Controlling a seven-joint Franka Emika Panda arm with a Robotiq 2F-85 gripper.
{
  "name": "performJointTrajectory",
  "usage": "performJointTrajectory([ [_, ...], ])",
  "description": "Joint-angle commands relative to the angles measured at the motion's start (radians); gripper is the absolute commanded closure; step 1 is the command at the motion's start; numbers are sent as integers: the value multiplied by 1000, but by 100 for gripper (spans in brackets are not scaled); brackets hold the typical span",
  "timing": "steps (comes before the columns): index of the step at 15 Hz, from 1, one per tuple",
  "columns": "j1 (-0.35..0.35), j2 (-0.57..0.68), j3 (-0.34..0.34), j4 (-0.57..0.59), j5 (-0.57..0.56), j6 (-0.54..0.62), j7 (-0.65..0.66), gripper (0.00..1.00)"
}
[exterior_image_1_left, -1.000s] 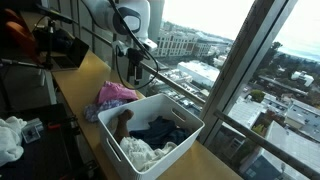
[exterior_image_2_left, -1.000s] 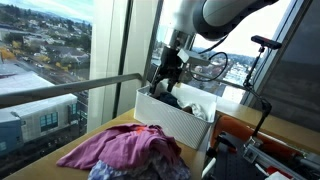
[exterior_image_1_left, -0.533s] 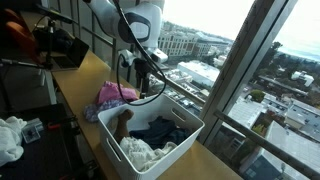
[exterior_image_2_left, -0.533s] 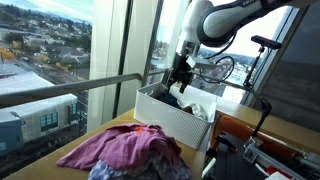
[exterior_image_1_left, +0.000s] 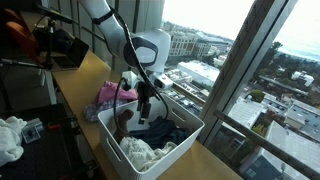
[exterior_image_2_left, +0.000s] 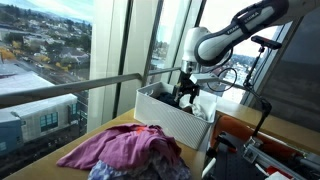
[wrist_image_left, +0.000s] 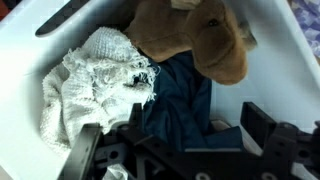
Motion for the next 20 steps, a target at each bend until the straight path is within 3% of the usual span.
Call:
performJointTrajectory([
  [1, -11, -61, -12, -35, 1, -81, -13, 0],
  [6, -7, -67, 3, -47, 10, -142, 4, 0],
  [20, 23, -57, 56, -49, 62, -153, 10, 0],
])
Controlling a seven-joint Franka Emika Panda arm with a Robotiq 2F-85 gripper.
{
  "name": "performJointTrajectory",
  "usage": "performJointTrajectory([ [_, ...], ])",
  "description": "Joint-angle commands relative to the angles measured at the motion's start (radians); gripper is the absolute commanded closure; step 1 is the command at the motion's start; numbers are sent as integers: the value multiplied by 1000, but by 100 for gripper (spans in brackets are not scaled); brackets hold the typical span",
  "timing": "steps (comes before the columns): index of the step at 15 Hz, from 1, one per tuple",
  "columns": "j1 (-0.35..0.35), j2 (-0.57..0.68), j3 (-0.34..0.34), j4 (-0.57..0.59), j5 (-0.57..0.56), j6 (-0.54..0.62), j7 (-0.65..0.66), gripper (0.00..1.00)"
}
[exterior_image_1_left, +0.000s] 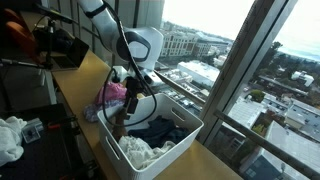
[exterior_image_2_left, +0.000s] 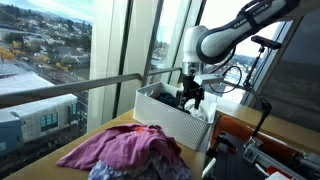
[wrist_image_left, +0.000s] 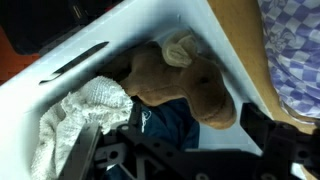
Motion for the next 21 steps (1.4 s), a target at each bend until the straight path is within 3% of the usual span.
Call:
performJointTrajectory([
  [1, 2, -8, 10, -6, 30, -26, 3, 0],
  [8, 3, 30, 12, -7, 32, -17, 5, 0],
  [9, 2, 30, 12, -7, 35, -14, 2, 23],
  [11, 1, 29, 13, -6, 41, -6, 0, 32],
  [19, -6, 32, 17, -6, 85, 1, -17, 93],
  [21, -9, 10, 14, -6, 88, -9, -19, 100],
])
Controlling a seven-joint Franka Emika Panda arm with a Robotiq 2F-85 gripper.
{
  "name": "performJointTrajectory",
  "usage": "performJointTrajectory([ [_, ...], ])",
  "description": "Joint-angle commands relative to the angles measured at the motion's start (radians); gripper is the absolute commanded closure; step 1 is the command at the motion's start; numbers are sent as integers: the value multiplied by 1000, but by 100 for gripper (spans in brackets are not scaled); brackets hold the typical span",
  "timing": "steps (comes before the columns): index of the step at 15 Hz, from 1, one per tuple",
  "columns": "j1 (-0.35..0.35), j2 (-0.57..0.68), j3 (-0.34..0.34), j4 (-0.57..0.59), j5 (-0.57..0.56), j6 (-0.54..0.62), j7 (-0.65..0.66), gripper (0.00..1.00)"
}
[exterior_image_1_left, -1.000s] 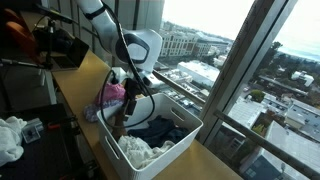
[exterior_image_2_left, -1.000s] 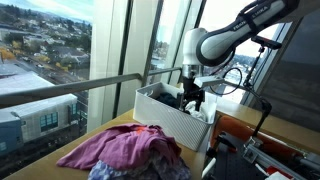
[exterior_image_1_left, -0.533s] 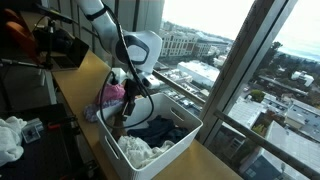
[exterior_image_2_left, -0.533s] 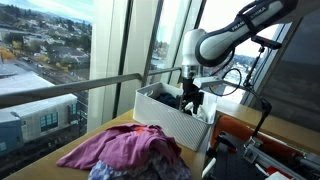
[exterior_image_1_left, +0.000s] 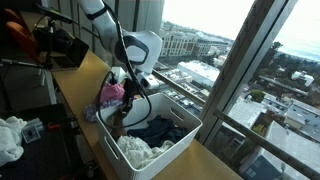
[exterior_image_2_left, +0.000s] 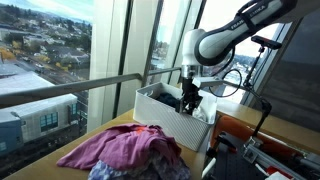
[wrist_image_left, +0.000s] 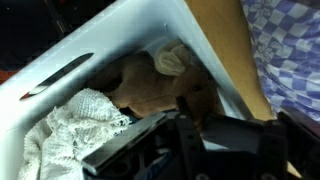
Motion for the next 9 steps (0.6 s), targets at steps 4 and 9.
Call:
performJointTrajectory([
  [4, -14, -131, -3, -20, 21, -35, -14, 100],
  [9, -16, -189, 8, -11, 12, -48, 7, 75],
])
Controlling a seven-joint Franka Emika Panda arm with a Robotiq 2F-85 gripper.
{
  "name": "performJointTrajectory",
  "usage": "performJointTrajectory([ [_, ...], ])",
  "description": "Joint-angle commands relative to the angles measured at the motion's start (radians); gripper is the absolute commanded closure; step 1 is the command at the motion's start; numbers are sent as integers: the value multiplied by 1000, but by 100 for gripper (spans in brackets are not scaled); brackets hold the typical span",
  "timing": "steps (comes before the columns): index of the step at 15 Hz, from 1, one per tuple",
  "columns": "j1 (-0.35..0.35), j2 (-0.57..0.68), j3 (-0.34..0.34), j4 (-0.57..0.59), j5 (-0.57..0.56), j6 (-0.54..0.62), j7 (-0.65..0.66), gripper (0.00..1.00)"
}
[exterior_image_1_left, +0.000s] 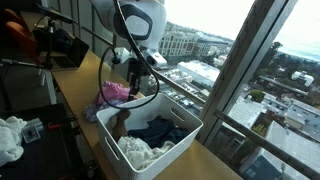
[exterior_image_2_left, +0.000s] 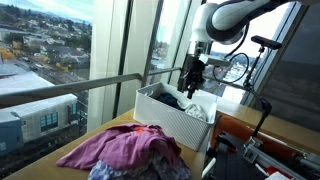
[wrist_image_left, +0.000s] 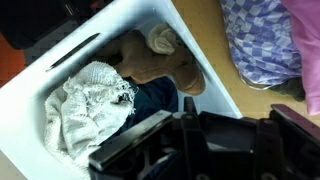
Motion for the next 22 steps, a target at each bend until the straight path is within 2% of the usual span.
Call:
performJointTrajectory([
  [1, -5, -14, 10, -16, 4, -6, 10, 74],
  [6, -4, 119, -13, -37, -48, 97, 56, 39],
  [11, 3, 294, -89, -10, -115, 202, 109, 1],
  [16, 11, 436, -160, 60, -148, 262, 147, 0],
  [21, 13, 553, -150, 129, -118, 257, 136, 0],
  [22, 12, 568, -145, 140, -111, 253, 129, 25],
])
